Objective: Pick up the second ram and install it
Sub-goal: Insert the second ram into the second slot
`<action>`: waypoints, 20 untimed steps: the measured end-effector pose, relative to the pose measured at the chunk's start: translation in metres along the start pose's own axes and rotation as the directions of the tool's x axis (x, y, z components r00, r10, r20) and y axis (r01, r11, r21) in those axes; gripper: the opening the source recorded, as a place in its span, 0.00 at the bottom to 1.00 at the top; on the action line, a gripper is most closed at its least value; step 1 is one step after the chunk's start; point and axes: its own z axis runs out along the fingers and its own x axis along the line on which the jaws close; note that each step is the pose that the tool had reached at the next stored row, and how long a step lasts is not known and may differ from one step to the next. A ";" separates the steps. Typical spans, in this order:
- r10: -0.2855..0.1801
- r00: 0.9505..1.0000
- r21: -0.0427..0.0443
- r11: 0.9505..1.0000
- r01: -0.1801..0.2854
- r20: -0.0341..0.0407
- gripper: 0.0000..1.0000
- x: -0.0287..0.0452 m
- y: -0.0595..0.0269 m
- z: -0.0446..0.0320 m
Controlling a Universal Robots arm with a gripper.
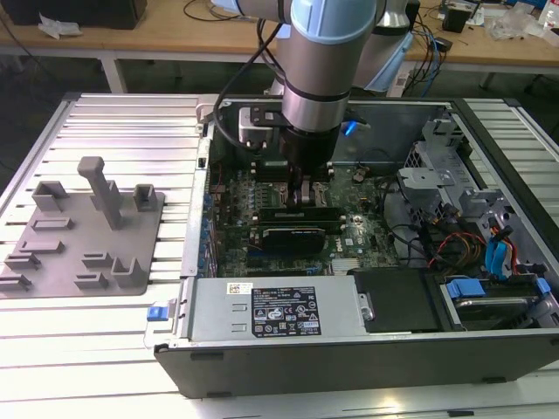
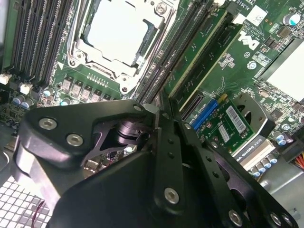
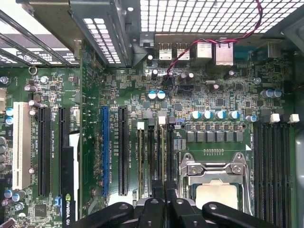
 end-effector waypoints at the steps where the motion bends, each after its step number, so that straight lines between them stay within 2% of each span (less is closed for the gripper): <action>1: 0.000 1.000 0.000 1.000 0.000 0.000 0.09 0.0000 0.0000 0.0007; 10: 0.000 1.000 0.000 1.000 0.000 0.001 0.09 0.0000 -0.0011 0.0008; 14: 0.000 1.000 0.004 1.000 0.000 0.001 0.09 0.0000 -0.0010 0.0015; 17: 0.000 1.000 0.004 1.000 0.000 -0.001 0.09 -0.0002 -0.0006 -0.0078; 20: 0.000 1.000 0.004 1.000 0.000 -0.001 0.09 -0.0002 -0.0006 -0.0084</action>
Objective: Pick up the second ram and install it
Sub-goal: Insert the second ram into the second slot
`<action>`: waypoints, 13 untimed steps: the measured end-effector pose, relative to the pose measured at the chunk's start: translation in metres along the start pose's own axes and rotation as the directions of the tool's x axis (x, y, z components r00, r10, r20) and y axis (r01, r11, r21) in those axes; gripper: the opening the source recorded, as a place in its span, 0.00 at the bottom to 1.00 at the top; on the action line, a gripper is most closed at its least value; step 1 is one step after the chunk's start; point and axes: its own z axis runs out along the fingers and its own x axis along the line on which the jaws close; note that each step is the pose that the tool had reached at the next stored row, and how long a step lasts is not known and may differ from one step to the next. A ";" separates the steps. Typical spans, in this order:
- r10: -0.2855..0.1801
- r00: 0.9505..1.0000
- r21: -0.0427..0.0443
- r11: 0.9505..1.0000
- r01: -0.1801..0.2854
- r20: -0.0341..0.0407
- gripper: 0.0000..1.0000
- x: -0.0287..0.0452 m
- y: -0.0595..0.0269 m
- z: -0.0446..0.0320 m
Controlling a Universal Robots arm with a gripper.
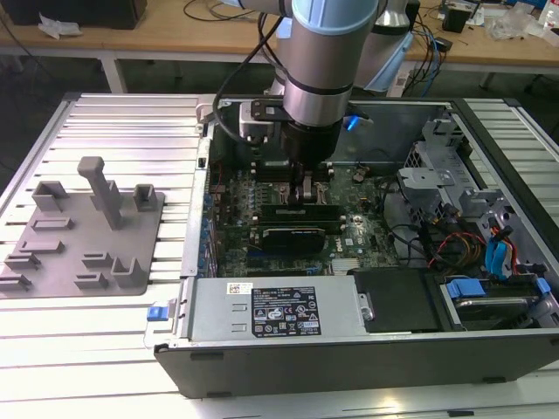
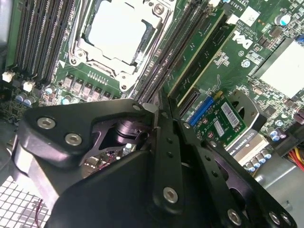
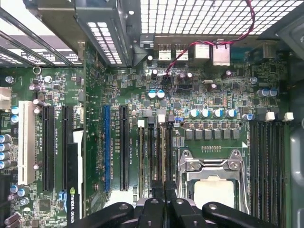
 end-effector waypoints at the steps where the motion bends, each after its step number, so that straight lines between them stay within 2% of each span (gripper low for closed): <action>1: 0.000 1.000 0.002 1.000 0.000 0.000 0.09 0.0000 0.0004 0.0000; 2: 0.000 1.000 0.010 1.000 0.000 0.000 0.09 0.0000 0.0009 0.0000; 5: 0.000 1.000 0.012 1.000 0.000 0.000 0.09 0.0000 0.0010 0.0000; 6: 0.000 1.000 0.022 1.000 0.000 0.000 0.09 0.0001 0.0015 0.0001; 7: -0.001 1.000 0.029 1.000 0.001 0.000 0.09 0.0000 0.0017 0.0003; 9: -0.001 1.000 0.030 1.000 0.001 0.000 0.09 0.0000 0.0017 0.0002; 10: -0.001 1.000 0.046 0.999 0.001 0.001 0.09 0.0000 0.0022 0.0005; 13: -0.001 1.000 0.046 0.999 0.001 0.001 0.09 0.0000 0.0022 0.0005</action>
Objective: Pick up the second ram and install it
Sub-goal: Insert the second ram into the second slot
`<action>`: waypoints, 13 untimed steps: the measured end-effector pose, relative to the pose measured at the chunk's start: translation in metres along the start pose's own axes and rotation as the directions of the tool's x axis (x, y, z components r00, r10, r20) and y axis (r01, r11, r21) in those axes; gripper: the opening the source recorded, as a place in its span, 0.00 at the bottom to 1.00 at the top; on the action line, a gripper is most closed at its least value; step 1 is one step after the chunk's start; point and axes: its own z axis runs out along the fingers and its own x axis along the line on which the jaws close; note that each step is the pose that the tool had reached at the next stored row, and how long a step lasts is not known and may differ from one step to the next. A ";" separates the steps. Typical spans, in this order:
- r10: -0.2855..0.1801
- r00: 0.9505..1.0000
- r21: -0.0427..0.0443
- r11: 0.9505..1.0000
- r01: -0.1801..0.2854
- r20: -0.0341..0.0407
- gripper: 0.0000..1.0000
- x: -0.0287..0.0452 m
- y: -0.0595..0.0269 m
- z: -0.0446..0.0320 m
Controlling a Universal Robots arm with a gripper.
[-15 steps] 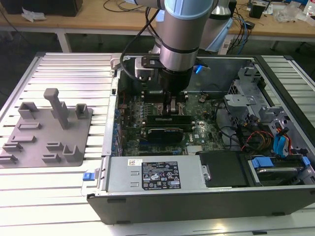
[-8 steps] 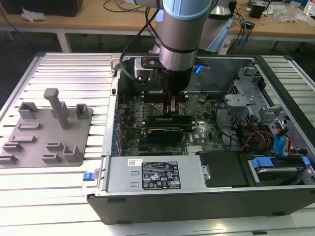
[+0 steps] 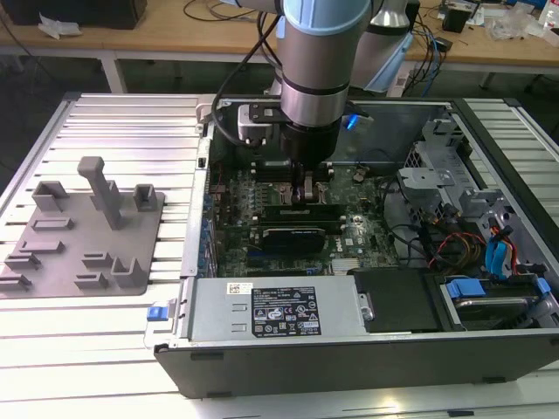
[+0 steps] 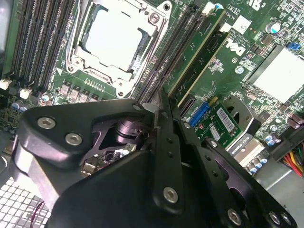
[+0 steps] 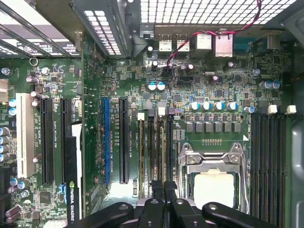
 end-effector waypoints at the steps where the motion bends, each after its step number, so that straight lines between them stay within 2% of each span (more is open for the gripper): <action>1: 0.000 1.000 0.000 1.000 0.000 0.000 0.09 0.0000 0.0000 0.0000; 13: 0.003 1.000 0.003 1.000 -0.003 0.000 0.09 0.0000 0.0000 0.0000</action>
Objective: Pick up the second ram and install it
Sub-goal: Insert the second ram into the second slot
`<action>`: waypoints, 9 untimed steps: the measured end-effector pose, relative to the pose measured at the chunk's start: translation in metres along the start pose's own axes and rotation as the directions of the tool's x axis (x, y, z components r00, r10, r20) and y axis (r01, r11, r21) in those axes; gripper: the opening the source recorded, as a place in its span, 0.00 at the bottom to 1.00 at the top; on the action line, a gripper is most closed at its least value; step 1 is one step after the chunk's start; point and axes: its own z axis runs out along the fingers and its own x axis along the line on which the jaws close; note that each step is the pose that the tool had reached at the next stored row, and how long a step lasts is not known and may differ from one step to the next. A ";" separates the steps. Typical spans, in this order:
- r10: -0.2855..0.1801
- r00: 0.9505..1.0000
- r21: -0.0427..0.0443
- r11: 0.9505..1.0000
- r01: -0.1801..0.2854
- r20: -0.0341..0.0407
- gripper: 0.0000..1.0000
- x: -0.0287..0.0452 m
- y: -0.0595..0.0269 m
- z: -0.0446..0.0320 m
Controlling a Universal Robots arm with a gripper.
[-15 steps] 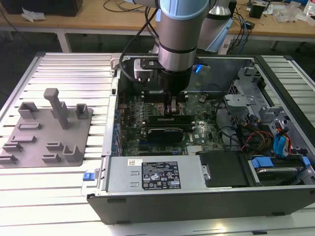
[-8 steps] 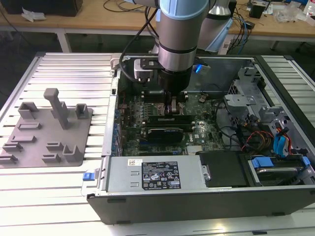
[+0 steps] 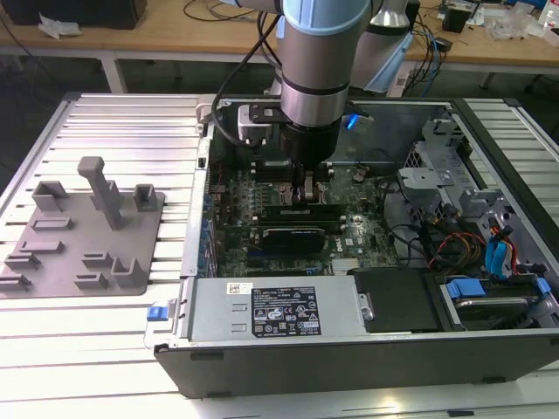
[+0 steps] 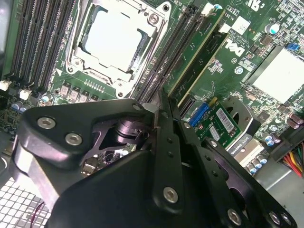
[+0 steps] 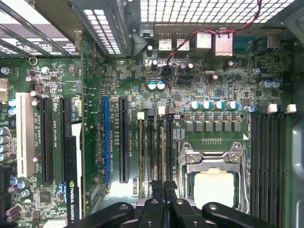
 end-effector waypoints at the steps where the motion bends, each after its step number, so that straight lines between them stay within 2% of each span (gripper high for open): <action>1: 0.005 1.000 0.000 1.000 -0.005 0.000 0.09 0.0000 0.0003 0.0000; 9: 0.012 1.000 0.001 1.000 -0.012 -0.001 0.09 0.0001 0.0039 0.0018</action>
